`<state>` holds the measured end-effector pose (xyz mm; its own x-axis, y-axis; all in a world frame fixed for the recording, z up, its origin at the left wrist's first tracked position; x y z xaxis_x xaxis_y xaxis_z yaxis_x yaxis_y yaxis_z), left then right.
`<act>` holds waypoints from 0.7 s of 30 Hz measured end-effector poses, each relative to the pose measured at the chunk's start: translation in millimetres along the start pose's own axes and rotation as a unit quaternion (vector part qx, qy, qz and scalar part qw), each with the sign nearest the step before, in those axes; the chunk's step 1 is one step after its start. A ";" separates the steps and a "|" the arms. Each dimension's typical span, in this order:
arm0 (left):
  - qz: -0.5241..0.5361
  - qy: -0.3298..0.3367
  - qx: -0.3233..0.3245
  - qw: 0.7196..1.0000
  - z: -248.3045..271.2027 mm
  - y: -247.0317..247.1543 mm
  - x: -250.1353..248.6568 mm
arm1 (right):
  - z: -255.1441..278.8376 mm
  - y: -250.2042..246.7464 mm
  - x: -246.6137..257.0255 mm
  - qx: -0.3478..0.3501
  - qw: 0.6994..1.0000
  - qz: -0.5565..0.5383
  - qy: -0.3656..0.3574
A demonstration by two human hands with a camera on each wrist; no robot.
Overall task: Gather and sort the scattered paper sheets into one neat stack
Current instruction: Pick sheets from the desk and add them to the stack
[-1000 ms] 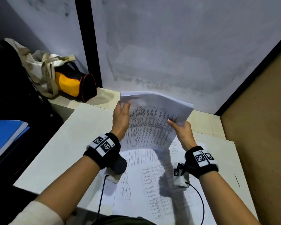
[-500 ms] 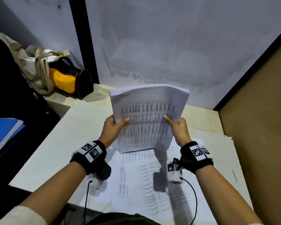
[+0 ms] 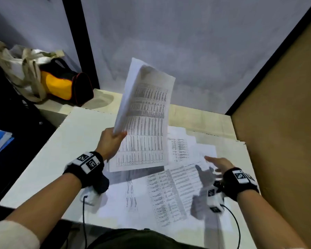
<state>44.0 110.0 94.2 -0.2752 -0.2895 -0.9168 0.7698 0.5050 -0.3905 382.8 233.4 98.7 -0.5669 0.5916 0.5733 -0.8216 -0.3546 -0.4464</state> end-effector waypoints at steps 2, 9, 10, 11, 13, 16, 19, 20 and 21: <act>-0.014 -0.023 -0.008 1.000 5.2 -3.8 15.1 | -2.6 2.0 -51.6 -0.005 0.996 0.037 0.075; -0.035 -0.062 -0.001 0.997 17.3 -4.8 39.5 | -1.1 57.1 -104.3 -0.174 0.954 0.143 0.198; -0.035 -0.066 0.004 0.997 18.9 -4.2 41.2 | -0.4 62.6 -101.6 -0.173 0.957 0.125 0.195; -0.034 -0.068 0.005 0.997 20.3 -3.9 43.0 | -3.9 64.6 -100.9 -0.179 0.961 0.104 0.185; -0.029 -0.072 0.009 0.997 22.5 -2.6 45.7 | -16.3 62.4 -99.5 -0.176 0.967 0.096 0.158; -0.030 -0.074 0.013 0.997 22.9 -2.7 48.5 | -24.9 59.4 -93.9 -0.158 0.972 0.131 0.113; -0.031 -0.074 0.011 0.997 20.6 -5.0 49.4 | -25.8 57.0 -88.3 -0.159 0.948 0.247 0.123; -0.030 -0.074 0.010 0.997 19.4 -6.0 49.0 | -29.9 54.5 -86.9 -0.151 0.947 0.256 0.120; -0.029 -0.073 0.010 0.997 18.2 -6.7 48.7 | -33.9 49.6 -87.2 -0.142 0.947 0.267 0.112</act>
<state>35.9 77.7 53.7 -0.2344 -0.4338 -0.8700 0.7664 0.4680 -0.4399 393.5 188.7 3.2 -0.8432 0.5332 0.0688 -0.3550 -0.4560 -0.8161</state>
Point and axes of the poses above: each hand's wrist, its own z-axis away from the middle knuckle, its own y-axis out of the palm, x = y × z, the point moved 1 cm from there along -z, towards the middle knuckle
